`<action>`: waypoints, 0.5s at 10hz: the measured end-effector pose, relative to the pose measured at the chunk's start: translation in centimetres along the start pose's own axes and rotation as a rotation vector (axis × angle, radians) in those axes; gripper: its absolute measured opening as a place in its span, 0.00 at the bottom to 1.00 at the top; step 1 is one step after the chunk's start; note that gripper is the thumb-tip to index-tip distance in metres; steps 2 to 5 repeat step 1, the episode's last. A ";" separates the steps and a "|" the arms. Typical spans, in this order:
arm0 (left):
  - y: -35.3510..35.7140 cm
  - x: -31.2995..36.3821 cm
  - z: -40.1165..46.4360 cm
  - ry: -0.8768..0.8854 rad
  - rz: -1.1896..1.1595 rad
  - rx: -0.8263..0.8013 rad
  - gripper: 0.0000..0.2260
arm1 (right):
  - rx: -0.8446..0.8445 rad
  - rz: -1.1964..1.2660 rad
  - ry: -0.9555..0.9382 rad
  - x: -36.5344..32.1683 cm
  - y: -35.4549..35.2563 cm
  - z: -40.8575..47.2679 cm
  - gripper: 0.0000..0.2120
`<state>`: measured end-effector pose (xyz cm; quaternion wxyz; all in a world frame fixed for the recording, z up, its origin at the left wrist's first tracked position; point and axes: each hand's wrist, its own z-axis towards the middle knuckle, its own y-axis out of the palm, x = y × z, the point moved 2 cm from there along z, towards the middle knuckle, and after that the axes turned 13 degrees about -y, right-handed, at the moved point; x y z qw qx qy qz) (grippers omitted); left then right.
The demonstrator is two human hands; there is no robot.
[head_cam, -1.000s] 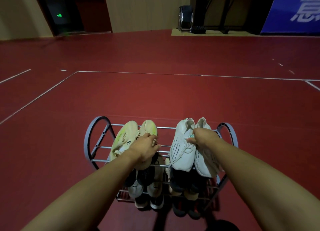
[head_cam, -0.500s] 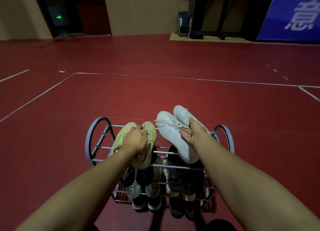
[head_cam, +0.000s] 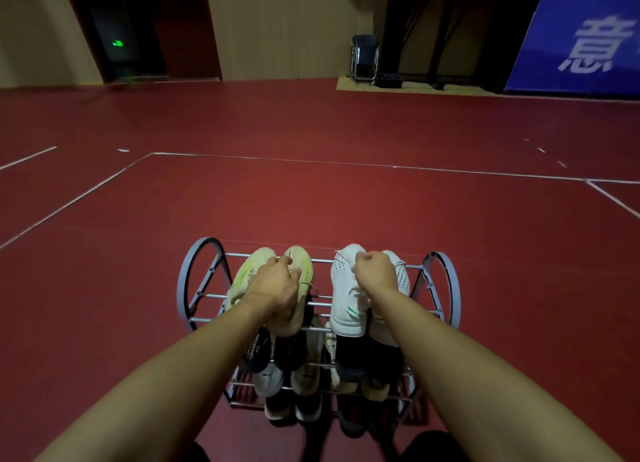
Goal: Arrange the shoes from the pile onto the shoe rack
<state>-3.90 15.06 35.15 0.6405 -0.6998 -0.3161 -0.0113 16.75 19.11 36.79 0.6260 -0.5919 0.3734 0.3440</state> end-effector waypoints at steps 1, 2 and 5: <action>-2.7 0.9 -1.1 0.119 0.073 0.093 0.23 | -0.110 -0.399 -0.306 -2.1 -1.9 -0.2 0.18; -2.7 0.9 -1.1 0.119 0.073 0.093 0.23 | -0.110 -0.399 -0.306 -2.1 -1.9 -0.2 0.18; -2.7 0.9 -1.1 0.119 0.073 0.093 0.23 | -0.110 -0.399 -0.306 -2.1 -1.9 -0.2 0.18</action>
